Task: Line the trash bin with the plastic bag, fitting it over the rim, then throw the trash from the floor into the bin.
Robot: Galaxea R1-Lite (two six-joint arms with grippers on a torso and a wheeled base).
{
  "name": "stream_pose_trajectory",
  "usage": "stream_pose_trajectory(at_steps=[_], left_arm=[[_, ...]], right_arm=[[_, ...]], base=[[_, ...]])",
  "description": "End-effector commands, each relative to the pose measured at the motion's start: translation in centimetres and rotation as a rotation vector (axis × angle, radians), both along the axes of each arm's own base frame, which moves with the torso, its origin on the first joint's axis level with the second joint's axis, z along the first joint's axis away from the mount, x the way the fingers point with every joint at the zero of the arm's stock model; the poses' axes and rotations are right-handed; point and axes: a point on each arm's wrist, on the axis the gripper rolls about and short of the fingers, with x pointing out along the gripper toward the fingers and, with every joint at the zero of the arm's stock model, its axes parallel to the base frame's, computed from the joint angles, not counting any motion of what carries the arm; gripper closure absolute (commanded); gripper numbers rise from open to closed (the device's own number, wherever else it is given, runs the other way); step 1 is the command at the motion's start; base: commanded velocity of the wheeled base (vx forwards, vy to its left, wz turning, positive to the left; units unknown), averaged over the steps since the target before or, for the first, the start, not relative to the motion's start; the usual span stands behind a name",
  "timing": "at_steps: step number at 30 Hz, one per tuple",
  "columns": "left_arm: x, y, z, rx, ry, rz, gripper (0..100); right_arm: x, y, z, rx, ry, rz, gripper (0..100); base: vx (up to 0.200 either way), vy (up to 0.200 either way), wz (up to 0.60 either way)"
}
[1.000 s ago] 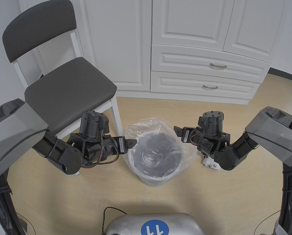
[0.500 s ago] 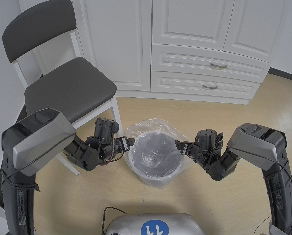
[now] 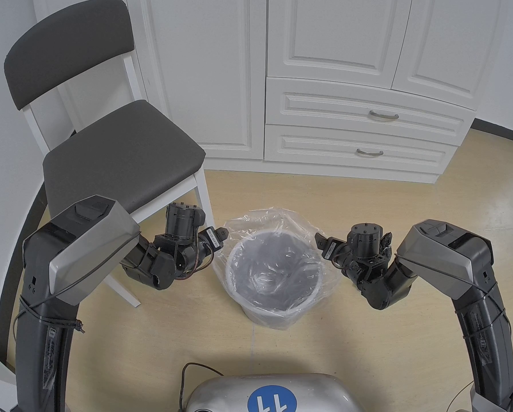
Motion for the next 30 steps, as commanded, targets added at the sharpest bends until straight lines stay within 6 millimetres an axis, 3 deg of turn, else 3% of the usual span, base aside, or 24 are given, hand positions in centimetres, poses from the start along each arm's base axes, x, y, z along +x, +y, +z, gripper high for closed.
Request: stream_pose_trajectory(at_steps=[1,18,30], left_arm=[[0.6,0.3,-0.9,0.001,0.007,0.012,0],[2.7,1.2,-2.3,0.007,-0.003,0.041,0],[2.3,0.8,-4.0,0.102,0.040,0.009,0]], right_arm=[[0.6,-0.7,-0.8,0.006,-0.003,-0.019,0],[1.8,-0.7,-3.0,0.008,-0.001,-0.026,0],[2.8,-1.0,-3.5,0.009,-0.001,-0.038,0]], base=[[0.000,0.000,0.00],[0.000,0.000,0.00],[0.000,0.000,0.00]])
